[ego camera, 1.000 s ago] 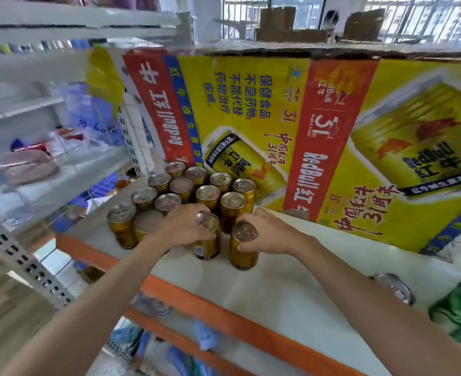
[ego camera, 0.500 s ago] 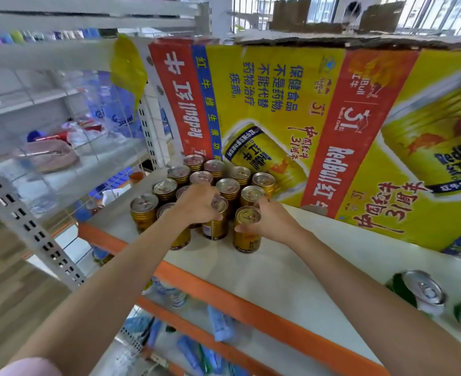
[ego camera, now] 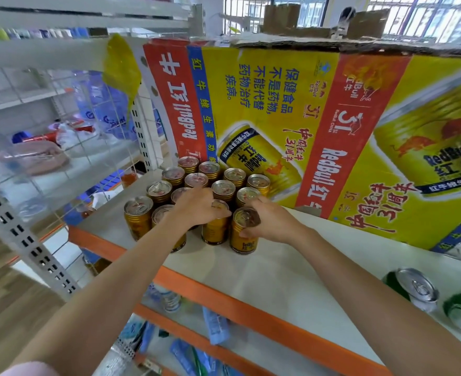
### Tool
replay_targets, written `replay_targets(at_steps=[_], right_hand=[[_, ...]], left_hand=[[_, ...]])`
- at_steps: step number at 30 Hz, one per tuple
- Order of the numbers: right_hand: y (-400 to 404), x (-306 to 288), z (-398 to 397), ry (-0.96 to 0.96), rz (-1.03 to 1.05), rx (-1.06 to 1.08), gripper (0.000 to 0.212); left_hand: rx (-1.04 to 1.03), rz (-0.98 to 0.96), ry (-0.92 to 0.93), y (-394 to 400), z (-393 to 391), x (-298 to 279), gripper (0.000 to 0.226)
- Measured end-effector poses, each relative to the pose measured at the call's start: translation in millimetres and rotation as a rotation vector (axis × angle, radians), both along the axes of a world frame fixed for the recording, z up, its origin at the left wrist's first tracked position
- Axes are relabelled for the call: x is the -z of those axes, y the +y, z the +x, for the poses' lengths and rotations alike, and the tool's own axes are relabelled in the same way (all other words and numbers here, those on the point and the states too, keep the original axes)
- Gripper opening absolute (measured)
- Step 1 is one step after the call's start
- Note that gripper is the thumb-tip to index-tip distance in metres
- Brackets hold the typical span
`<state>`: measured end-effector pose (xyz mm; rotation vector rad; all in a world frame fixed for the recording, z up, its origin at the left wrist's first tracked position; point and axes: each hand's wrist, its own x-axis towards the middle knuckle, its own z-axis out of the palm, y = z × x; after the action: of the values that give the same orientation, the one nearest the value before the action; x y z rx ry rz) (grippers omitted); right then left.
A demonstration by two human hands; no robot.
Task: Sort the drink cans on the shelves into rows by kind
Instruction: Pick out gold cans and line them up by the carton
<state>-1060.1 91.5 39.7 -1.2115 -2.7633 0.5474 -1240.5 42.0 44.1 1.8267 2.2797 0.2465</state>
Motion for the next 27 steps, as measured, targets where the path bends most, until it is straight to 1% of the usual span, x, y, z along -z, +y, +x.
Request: replay_targets(at_steps=[1,4,6,7,8,9,10,12,13,15,18,21,27], right_hand=[[-0.1,-0.6,0.7,-0.019,0.022,0.029,0.075],[-0.4,0.7,3.8,-0.053,0.062,0.099,0.077],[-0.3,1.4,5.4,-0.044,0.046,0.103,0.077],[-0.2,1.2,6.3,-0.039,0.033,0.102,0.076],[-0.3,0.6,6.9,-0.035,0.022,0.103,0.075],[-0.5,0.2,7.2,-0.035,0.014,0.106,0.075],[-0.5,0.0,6.9,-0.035,0.011,0.108,0.075],[-0.7,0.4,5.8,-0.028,0.008,0.111,0.078],[-0.6,0.5,5.1,-0.021,0.007,0.112,0.080],[0.0,-0.1,4.8,-0.017,0.007,0.110,0.082],[-0.2,0.1,5.8,-0.016,0.006,0.109,0.077],[-1.7,2.2,5.4,0.030,-0.009,0.113,0.073],[-4.3,5.9,-10.6,0.028,0.012,0.090,0.082]], left_hand=[[0.031,-0.030,-0.040,0.9,-0.9,-3.1,0.047],[0.228,-0.109,-0.097,1.8,-4.8,-11.9,0.033],[0.297,-0.145,-0.091,-1.3,-2.9,-14.6,0.040],[0.308,-0.135,-0.092,-1.9,-1.6,-12.7,0.037],[0.305,-0.106,-0.085,-2.0,-0.6,-8.0,0.029],[0.285,-0.085,-0.057,-2.2,0.9,-2.8,0.029],[0.254,-0.064,-0.016,-2.7,1.8,1.6,0.038],[0.147,-0.036,0.036,-4.7,3.4,8.5,0.066],[0.111,0.005,0.031,-5.5,3.1,10.6,0.071],[0.094,0.080,0.019,-5.4,0.6,11.2,0.067],[0.054,0.129,0.015,-3.7,-6.6,12.7,0.060],[0.025,0.136,0.045,-4.8,-7.4,13.7,0.066],[0.043,0.123,0.072,-7.4,-7.7,14.0,0.071]])
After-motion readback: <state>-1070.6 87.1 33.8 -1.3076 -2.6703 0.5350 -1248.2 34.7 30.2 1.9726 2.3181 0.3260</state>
